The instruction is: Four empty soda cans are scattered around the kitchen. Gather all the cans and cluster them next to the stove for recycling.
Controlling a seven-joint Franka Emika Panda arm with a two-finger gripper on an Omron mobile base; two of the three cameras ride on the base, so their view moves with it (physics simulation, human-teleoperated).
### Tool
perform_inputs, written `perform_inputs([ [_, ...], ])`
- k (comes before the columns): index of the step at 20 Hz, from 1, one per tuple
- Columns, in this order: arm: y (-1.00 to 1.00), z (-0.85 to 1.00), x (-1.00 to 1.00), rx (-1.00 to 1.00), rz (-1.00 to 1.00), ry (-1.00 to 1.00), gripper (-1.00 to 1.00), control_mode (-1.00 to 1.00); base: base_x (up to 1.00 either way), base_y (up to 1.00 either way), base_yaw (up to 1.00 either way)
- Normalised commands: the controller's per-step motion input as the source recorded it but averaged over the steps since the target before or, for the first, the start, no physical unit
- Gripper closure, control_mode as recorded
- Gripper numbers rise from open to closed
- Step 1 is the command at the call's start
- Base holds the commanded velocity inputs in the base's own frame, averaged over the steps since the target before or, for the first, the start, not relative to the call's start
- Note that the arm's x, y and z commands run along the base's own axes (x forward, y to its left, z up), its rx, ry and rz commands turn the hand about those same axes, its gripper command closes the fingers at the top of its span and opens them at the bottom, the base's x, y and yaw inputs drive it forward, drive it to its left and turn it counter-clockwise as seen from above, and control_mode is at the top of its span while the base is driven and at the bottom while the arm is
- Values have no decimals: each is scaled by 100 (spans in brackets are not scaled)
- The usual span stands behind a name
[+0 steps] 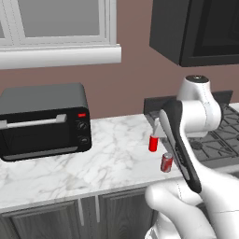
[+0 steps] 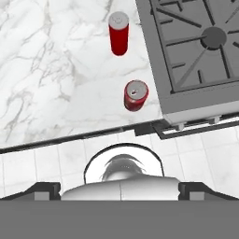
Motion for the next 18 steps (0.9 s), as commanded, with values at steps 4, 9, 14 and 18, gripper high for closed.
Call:
perform_inputs([
  [4,9,0,-6,0,4,-9,-100,-100,0,0,0],
  [9,3,0,-9,0,3,-6,-100,-100,0,0,0],
  [14,0,0,-19,0,4,-4,-100,-100,0,0,0],
  [18,0,0,-5,0,1,0,-100,100,-30,0,1],
])
